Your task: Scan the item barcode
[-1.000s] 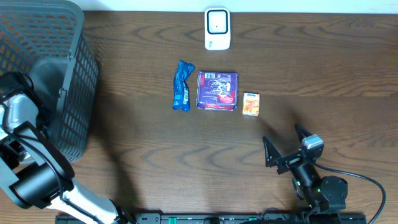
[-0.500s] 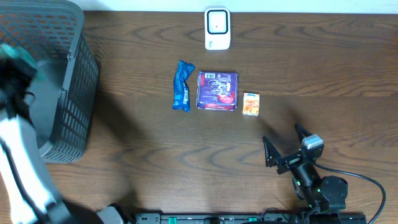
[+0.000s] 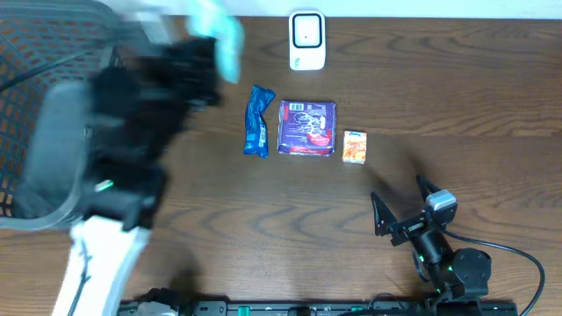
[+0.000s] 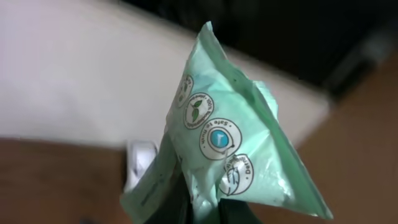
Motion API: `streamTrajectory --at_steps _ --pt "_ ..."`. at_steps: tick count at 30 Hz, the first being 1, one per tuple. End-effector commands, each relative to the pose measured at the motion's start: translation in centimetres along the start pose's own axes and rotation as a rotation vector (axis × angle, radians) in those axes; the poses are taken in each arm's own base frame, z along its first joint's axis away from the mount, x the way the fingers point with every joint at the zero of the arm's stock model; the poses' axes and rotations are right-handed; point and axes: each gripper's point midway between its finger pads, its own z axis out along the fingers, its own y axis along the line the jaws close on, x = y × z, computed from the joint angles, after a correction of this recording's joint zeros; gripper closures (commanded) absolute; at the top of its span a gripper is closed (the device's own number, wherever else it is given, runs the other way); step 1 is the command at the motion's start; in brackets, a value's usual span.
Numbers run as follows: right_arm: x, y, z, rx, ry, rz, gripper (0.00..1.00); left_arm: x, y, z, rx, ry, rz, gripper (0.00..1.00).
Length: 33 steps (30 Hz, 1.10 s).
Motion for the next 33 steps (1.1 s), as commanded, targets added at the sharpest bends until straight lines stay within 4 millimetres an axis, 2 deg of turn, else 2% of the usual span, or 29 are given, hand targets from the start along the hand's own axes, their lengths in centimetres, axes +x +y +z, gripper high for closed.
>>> streamTrajectory --at_steps 1,2,3,5,10,13,14,15,18,24,25,27,30,32,33 --pt "0.1 0.2 0.0 -0.009 0.004 0.014 0.01 6.2 1.0 4.6 -0.137 0.138 0.206 0.93" --pt "0.1 0.2 0.0 -0.009 0.004 0.014 0.01 8.7 2.0 6.0 -0.187 0.201 0.253 0.93" --pt "0.1 0.2 0.0 -0.009 0.004 0.014 0.01 10.2 2.9 6.9 -0.226 0.236 0.277 0.92" --pt "0.1 0.2 0.0 -0.009 0.004 0.014 0.01 13.1 5.2 8.6 -0.314 0.297 0.305 0.86" --pt "0.1 0.2 0.0 -0.009 0.004 0.014 0.01 19.1 8.7 11.2 -0.384 0.437 0.302 0.83" --pt "0.1 0.2 0.0 -0.009 0.004 0.013 0.01 22.5 9.4 12.2 -0.359 0.524 0.276 0.61" --pt "0.1 0.2 0.0 -0.009 0.004 0.014 0.01 23.5 9.8 12.3 -0.364 0.547 0.276 0.47" --pt "0.1 0.2 0.0 -0.009 0.004 0.014 0.01 23.9 10.1 12.4 -0.368 0.557 0.276 0.40" --pt "0.1 0.2 0.0 -0.009 0.004 0.014 0.01 24.2 10.3 12.5 -0.372 0.564 0.277 0.29" --pt "0.1 0.2 0.0 -0.009 0.004 0.014 0.01 21.2 8.8 11.7 -0.351 0.498 0.274 0.22" --pt "0.1 0.2 0.0 -0.009 0.004 0.014 0.01 20.3 8.3 11.0 -0.348 0.489 0.273 0.19" --pt "0.1 0.2 0.0 -0.009 0.004 0.014 0.01 19.0 7.6 9.3 -0.348 0.490 0.273 0.01" --pt "0.1 0.2 0.0 -0.009 0.004 0.014 0.01 18.5 7.3 5.8 -0.374 0.555 0.277 0.02" --pt "0.1 0.2 0.0 -0.009 0.004 0.014 0.01 19.0 7.7 2.9 -0.406 0.637 0.281 0.02" --pt "0.1 0.2 0.0 -0.009 0.004 0.014 0.01 19.8 8.1 0.8 -0.434 0.710 0.285 0.02"
